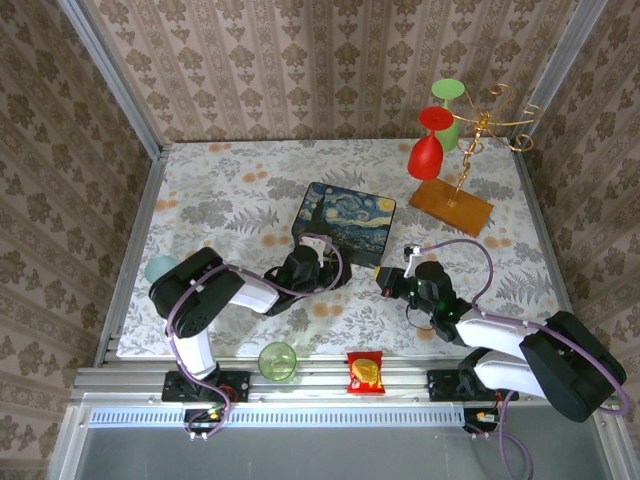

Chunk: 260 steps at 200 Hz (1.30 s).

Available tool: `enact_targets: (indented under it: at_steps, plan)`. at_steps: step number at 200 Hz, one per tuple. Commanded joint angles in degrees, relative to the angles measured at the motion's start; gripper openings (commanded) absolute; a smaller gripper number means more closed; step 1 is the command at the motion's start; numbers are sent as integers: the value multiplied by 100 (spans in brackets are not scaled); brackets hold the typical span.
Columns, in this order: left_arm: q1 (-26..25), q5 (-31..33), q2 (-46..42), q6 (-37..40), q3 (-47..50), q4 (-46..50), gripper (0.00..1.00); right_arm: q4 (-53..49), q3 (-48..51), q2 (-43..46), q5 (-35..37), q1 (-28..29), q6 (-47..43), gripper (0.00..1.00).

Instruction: Unlock a padlock with a key

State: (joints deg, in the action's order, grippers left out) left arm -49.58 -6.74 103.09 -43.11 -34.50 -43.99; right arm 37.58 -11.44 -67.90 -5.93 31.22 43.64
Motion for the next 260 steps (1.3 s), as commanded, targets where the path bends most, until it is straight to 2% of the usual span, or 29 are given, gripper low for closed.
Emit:
enact_targets:
  at_steps: [1, 30, 46, 66, 112, 126, 134, 138, 177, 214, 260]
  plan:
    - [-84, 163, 230, 84, -91, 110, 45, 216, -77, -21, -101, -20, -66, 0]
    - [-332, 633, 317, 86, -262, 569, 43, 257, -77, -84, -82, -20, -71, 0]
    - [-361, 628, 350, -2, -285, 536, 40, 425, -87, -214, -99, -55, -57, 0]
    - [-345, 577, 327, -74, -315, 619, 28, 792, -114, -471, -391, -297, -46, 0]
    - [-226, 481, 208, -149, -235, 732, 12, 1369, -302, -1028, -1061, -569, -381, 0]
    - [-171, 377, 113, -255, -120, 561, 10, 1419, -315, -1123, -1083, -582, -433, 0]
    - [-126, 284, 52, -365, -16, 409, 5, 1440, -330, -1144, -1079, -605, -482, 0]
    - [-109, 226, 26, -436, 32, 304, 0, 1418, -331, -1148, -1077, -644, -486, 0]
    - [18, -287, -148, -938, 318, -453, 0, 1592, -429, -1531, -1641, -1344, -511, 0]
    - [149, -715, -46, -1651, 438, -1306, 0, 1704, -505, -1649, -1960, -1350, -411, 0]
    - [227, -770, 251, -2590, 603, -2648, 0, 1589, -61, -1227, -2173, -1347, 176, 0]
